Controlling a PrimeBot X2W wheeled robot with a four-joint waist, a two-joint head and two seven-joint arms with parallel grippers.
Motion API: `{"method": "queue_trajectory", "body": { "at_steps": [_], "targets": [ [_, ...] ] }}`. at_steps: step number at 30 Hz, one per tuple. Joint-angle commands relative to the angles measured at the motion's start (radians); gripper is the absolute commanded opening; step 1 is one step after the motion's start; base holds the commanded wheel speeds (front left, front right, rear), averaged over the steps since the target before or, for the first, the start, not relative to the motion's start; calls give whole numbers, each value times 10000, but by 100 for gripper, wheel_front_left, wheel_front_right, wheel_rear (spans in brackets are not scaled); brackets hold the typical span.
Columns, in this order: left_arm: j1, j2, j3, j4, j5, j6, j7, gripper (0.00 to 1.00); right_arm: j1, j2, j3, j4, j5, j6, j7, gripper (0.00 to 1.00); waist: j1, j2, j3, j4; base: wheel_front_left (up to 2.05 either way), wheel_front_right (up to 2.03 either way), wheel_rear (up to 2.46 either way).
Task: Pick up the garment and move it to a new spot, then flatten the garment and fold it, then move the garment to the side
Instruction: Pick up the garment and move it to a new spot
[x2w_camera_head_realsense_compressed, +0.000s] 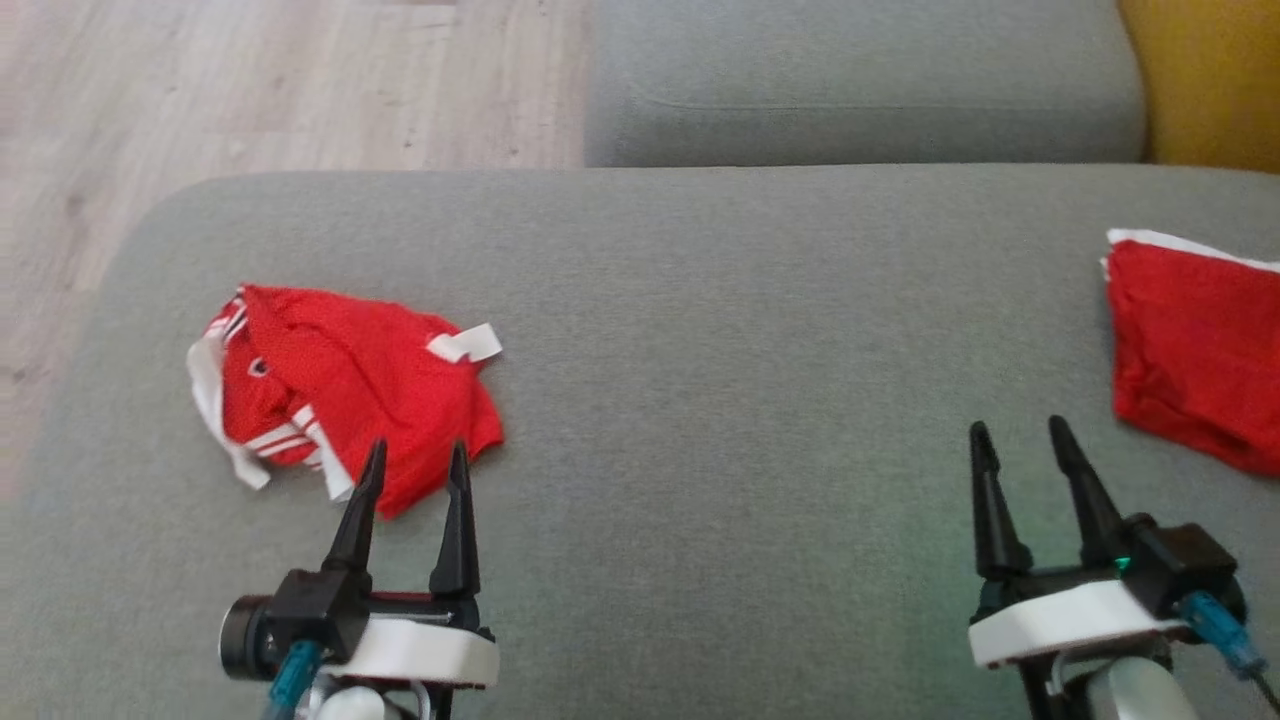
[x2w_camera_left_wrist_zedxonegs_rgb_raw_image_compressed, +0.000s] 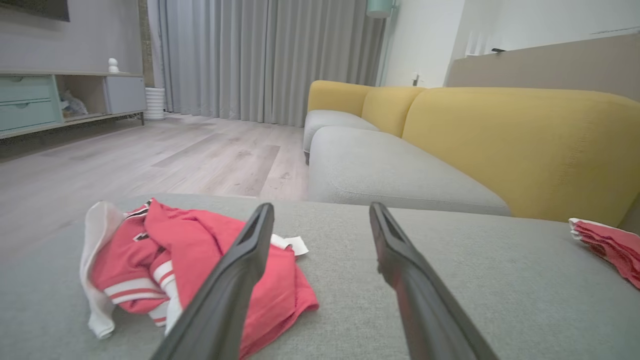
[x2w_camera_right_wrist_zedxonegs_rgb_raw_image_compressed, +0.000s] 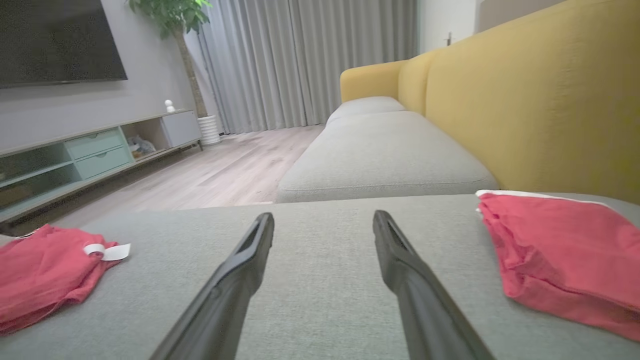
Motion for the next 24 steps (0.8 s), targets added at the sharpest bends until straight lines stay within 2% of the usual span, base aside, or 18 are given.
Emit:
{"method": "queue_trajectory", "body": {
  "at_steps": [1, 14, 24],
  "targets": [
    [-353, 19, 369, -295, 65, 60, -95, 100, -277, -34, 404, -279, 99, -7, -108, 100, 0, 0, -45, 368, 0, 0, 0],
    [-133, 18, 721, -183, 290, 3, -95, 100, -174, -34, 1179, -138, 498, -7, -108, 100, 0, 0, -271, 1969, 0, 0, 0],
    [-177, 18, 992, -230, 382, -75, -95, 100, -249, -34, 1259, -151, 515, -7, -108, 100, 0, 0, 9, 2282, 0, 0, 0]
  ]
}}
